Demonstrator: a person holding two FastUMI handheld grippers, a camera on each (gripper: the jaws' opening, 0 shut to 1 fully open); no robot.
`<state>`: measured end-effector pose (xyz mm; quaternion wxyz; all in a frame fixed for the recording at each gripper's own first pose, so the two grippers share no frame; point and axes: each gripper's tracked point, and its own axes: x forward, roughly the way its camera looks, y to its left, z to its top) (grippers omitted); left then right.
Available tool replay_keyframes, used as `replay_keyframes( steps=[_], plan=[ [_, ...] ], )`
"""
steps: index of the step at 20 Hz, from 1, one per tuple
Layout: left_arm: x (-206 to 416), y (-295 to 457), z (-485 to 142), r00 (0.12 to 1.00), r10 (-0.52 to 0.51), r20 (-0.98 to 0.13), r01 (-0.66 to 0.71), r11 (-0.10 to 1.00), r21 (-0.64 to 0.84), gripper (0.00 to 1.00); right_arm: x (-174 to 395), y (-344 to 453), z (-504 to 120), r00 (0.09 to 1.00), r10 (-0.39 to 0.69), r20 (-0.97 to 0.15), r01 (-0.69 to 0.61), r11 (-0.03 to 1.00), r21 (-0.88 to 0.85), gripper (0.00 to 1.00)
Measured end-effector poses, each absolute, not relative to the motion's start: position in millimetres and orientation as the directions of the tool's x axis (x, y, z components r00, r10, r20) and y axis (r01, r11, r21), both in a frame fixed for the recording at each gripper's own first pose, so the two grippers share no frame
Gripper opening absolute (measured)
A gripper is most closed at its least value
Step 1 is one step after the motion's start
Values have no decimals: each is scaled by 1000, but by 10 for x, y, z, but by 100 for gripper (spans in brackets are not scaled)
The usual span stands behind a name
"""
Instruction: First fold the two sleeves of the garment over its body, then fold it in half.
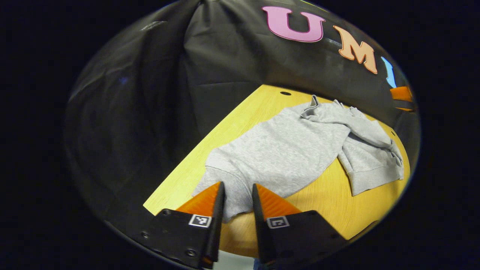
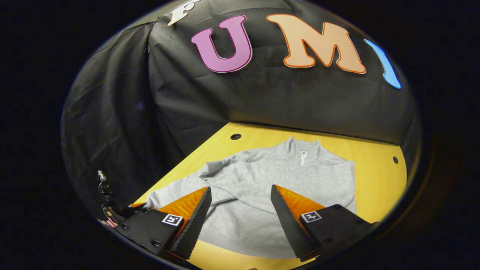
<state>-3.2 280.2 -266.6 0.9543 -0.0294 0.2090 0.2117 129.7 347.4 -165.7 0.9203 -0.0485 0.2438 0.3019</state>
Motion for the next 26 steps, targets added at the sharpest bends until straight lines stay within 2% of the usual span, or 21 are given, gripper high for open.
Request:
replay_keyframes(
  steps=[1,2,4,6,7,8,10,14,17,19,20,21,22,23,25,26],
  plan=[
    [-1,2793,-2670,823,391,-412,-417,909,29,34,1254,3411,-1625,704,528,-475,-575,816,54,98],
    [17,2785,-2667,821,394,-414,-419,907,32,14,1231,3362,-1582,711,524,-469,-569,821,54,98],
    [16,2784,-2670,807,402,-433,-428,903,40,10,1164,3249,-1514,723,516,-459,-551,832,65,98],
    [20,2773,-2664,794,397,-460,-431,902,34,10,1144,3133,-1446,737,505,-449,-537,841,63,98],
    [30,2768,-2656,789,395,-471,-435,900,28,10,1152,3078,-1411,746,499,-441,-532,845,57,95],
    [38,2764,-2661,780,391,-489,-438,899,20,6,1162,3019,-1372,755,492,-434,-524,850,53,98],
    [44,2723,-2656,764,373,-527,-440,898,-3,4,1175,2891,-1311,768,478,-426,-507,861,52,98],
    [176,2530,-2520,780,306,-546,-442,887,-134,1,1204,2593,-1240,799,440,-410,-466,884,40,98],
    [357,2398,-2282,813,279,-511,-427,882,-198,2,1207,2398,-1188,817,417,-397,-438,898,43,98],
    [528,2228,-2093,841,243,-484,-390,892,-230,1,1208,2228,-1142,828,400,-391,-419,907,42,94],
    [635,2126,-1977,857,221,-465,-361,902,-238,1,1197,2159,-1122,832,394,-391,-412,910,41,98],
    [731,2018,-1871,871,199,-449,-332,912,-241,1,1183,2096,-1115,837,386,-388,-404,914,37,94],
    [836,1887,-1752,886,175,-430,-298,925,-237,2,1183,2027,-1088,842,380,-383,-398,917,35,98],
    [937,1772,-1656,898,151,-414,-265,936,-233,1,1181,1961,-1076,849,370,-378,-386,922,36,94],
    [1146,1454,-1434,920,86,-381,-179,960,-214,1,1176,1843,-1051,857,360,-368,-370,928,47,98],
    [1261,1274,-1334,929,48,-367,-128,972,-197,1,1166,1777,-1047,858,356,-369,-364,930,52,95]
  ],
)
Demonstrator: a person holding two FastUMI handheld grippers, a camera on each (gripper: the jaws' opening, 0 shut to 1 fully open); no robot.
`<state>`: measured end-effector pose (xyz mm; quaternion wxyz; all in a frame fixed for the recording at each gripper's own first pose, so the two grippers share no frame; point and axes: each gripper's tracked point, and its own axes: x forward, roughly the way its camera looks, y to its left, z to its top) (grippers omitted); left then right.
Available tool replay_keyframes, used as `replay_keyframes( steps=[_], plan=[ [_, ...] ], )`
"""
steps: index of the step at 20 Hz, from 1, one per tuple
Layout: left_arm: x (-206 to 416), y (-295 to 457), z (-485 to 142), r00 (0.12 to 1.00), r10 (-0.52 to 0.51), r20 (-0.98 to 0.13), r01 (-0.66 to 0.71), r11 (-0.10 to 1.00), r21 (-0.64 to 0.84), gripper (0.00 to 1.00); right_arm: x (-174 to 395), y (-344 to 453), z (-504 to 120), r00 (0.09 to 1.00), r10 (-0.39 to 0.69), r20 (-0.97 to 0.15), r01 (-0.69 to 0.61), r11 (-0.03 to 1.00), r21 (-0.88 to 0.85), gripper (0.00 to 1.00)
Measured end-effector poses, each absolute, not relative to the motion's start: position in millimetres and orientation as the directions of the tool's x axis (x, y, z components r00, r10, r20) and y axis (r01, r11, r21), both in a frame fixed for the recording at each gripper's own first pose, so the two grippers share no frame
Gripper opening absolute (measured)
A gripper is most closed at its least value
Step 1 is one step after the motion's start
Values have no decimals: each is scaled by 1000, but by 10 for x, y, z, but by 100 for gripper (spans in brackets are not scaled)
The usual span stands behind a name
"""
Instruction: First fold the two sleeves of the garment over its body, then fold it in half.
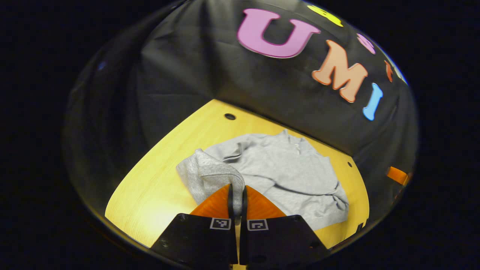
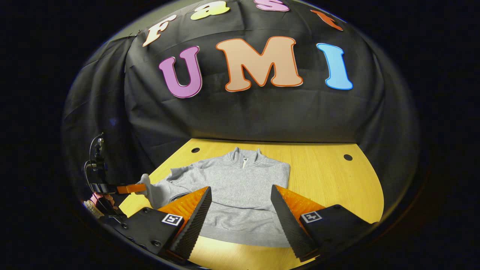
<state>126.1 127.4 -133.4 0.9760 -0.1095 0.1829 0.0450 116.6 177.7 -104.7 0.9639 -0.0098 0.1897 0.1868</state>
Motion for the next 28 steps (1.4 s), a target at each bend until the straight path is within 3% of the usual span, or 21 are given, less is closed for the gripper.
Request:
replay_keyframes(
  steps=[4,6,7,17,22,27,28],
  plan=[
    [1750,428,-975,945,-114,-305,82,990,-115,1,1127,1469,-1068,865,329,-379,-337,940,47,98],
    [1940,68,-839,939,-177,-294,161,984,-79,1,1124,1311,-1055,871,310,-381,-318,947,44,94],
    [2044,-157,-779,933,-216,-288,205,976,-67,0,1120,1247,-1069,873,302,-383,-308,950,47,98],
    [2611,-1903,-747,815,-499,-295,518,855,-17,1,1089,708,-1032,898,230,-375,-227,972,51,98],
    [3044,-2424,-1129,786,-506,-355,554,832,39,1,1069,521,-1176,891,207,-403,-199,978,62,98],
    [3439,-2500,-1656,777,-432,-459,522,849,84,3,1053,450,-1321,882,199,-428,-188,980,68,95],
    [3494,-2487,-1703,780,-420,-464,512,855,87,5,1039,443,-1363,879,199,-434,-188,980,70,98]
  ],
)
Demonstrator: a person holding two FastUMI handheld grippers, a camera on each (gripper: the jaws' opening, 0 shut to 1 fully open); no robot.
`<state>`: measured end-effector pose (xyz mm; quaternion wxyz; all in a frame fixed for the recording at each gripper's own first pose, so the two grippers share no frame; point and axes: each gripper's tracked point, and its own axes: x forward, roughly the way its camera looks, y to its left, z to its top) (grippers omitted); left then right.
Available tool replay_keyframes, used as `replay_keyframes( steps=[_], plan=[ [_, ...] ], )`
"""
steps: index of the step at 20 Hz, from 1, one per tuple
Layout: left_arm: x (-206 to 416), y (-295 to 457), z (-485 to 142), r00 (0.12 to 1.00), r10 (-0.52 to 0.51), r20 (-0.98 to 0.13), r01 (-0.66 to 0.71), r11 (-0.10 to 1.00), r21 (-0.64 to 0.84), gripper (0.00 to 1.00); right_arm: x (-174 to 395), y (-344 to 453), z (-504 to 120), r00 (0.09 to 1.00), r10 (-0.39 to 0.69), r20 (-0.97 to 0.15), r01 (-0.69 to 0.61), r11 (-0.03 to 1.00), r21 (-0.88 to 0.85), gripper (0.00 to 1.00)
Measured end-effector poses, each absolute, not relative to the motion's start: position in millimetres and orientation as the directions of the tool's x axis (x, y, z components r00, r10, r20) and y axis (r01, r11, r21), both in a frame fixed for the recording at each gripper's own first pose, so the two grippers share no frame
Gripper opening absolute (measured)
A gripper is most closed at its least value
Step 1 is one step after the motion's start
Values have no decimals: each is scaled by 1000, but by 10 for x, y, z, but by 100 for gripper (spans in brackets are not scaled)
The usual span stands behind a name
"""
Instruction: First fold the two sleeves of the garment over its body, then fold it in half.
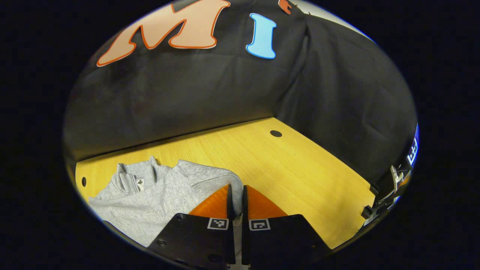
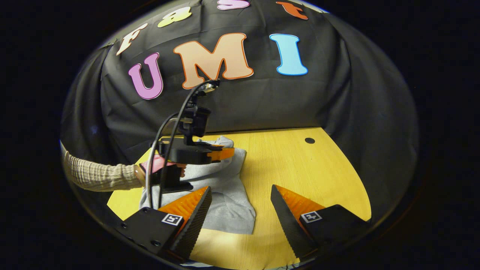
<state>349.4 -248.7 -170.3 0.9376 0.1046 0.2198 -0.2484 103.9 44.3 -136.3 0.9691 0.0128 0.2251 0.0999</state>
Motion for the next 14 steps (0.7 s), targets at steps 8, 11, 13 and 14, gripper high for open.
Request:
replay_keyframes(
  steps=[8,11,13,14],
  plan=[
    [3405,-2567,-1617,738,-497,-457,593,800,86,99,1001,461,-1711,844,228,-486,-222,973,70,95],
    [3189,-2371,-1288,765,-504,-401,583,807,99,96,1001,547,-1889,826,251,-504,-259,964,57,98],
    [2995,-2131,-1130,786,-494,-373,563,821,99,95,1001,607,-1997,813,268,-517,-286,957,46,98],
    [2902,-1975,-1075,799,-480,-363,546,831,102,95,999,646,-2051,805,277,-524,-300,953,43,98]
  ],
)
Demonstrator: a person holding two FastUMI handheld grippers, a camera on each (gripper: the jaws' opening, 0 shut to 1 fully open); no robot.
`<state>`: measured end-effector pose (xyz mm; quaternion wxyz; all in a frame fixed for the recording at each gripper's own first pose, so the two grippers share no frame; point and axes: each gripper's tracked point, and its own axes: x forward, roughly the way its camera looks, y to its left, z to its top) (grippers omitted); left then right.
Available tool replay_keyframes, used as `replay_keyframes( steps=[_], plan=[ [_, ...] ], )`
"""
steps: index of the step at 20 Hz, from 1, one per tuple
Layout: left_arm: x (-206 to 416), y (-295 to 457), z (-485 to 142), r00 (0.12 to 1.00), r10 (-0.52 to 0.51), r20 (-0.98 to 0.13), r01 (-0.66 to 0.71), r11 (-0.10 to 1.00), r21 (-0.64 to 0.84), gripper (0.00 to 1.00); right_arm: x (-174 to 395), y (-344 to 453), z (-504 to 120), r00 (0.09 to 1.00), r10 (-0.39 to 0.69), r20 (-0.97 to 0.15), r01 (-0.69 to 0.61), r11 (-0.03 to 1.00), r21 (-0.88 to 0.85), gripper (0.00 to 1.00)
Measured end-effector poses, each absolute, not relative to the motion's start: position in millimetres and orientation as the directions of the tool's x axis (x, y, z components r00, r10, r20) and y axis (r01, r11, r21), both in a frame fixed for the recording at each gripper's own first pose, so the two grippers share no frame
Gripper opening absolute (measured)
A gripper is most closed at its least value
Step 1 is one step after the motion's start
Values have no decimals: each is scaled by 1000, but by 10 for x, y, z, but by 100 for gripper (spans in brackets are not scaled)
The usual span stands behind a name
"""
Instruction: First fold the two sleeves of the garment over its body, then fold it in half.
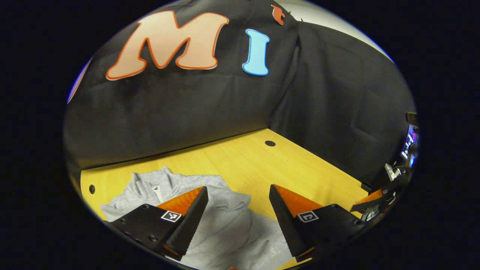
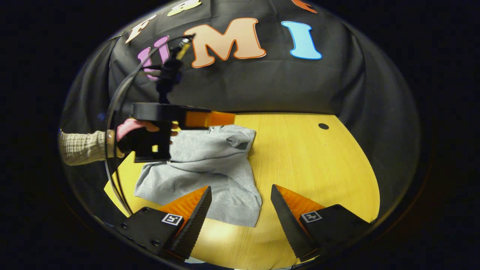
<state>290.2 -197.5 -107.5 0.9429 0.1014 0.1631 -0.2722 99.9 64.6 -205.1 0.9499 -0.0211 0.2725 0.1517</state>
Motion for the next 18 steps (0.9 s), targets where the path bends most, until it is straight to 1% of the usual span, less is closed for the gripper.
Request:
replay_keyframes(
  steps=[1,2,5,9,12,13,14,15,16,17,18],
  plan=[
    [2807,-1817,-1034,812,-466,-352,529,842,105,96,991,670,-2121,799,286,-529,-313,949,40,98],
    [2710,-1658,-1021,823,-451,-346,511,853,104,95,1000,697,-2175,793,293,-534,-325,945,37,95],
    [2336,-1154,-1123,843,-396,-363,459,883,102,95,987,741,-2348,776,308,-550,-350,936,30,95],
    [1864,-526,-1375,873,-294,-388,363,925,115,95,970,749,-2625,745,311,-590,-374,927,17,95],
    [1462,-79,-1666,878,-213,-429,292,948,128,95,954,726,-2817,723,307,-619,-394,919,-4,95],
    [1337,48,-1767,877,-189,-442,272,953,134,95,963,711,-2860,720,303,-625,-397,918,-13,98],
    [1231,135,-1861,875,-165,-456,252,958,136,95,953,706,-2909,715,300,-632,-399,917,-17,98],
    [1167,214,-1967,872,-144,-468,230,964,131,95,955,709,-2951,710,298,-638,-400,916,-17,95],
    [1107,276,-2057,867,-124,-483,204,972,118,95,953,704,-2985,704,295,-646,-401,916,-18,98],
    [995,347,-2153,862,-98,-498,172,980,104,95,957,704,-3029,699,293,-652,-404,914,-23,98],
    [888,413,-2244,858,-78,-507,145,985,94,96,974,715,-3054,697,290,-656,-407,913,-30,95]
  ],
)
